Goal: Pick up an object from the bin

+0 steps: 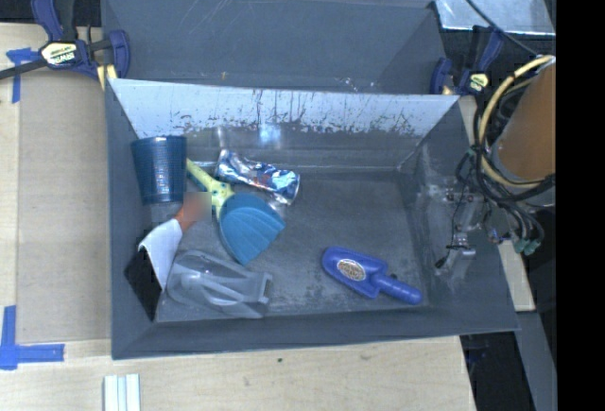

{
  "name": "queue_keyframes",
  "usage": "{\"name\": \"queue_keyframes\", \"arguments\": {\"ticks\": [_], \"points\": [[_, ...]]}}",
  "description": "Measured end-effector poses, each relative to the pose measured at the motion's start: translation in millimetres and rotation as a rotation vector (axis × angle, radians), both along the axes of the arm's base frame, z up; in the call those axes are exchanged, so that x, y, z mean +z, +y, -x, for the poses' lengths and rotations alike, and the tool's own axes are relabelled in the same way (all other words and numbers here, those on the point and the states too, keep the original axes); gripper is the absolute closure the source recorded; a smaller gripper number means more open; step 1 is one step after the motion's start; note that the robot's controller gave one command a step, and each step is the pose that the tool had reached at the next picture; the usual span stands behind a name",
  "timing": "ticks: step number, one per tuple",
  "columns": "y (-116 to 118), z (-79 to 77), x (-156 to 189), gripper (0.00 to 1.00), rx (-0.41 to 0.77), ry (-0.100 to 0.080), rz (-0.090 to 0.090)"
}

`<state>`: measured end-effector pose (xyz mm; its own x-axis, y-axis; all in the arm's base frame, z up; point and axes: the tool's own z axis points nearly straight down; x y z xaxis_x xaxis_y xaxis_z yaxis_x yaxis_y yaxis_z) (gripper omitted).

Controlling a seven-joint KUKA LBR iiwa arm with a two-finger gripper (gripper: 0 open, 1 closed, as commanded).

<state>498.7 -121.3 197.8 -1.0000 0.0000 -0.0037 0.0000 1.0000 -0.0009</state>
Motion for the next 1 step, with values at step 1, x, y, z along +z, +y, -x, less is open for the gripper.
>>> {"name": "queue_keyframes", "arguments": {"ticks": [1], "points": [[31.5,11.0,-131.2,0.0,-0.154,0.006,-0.001]]}}
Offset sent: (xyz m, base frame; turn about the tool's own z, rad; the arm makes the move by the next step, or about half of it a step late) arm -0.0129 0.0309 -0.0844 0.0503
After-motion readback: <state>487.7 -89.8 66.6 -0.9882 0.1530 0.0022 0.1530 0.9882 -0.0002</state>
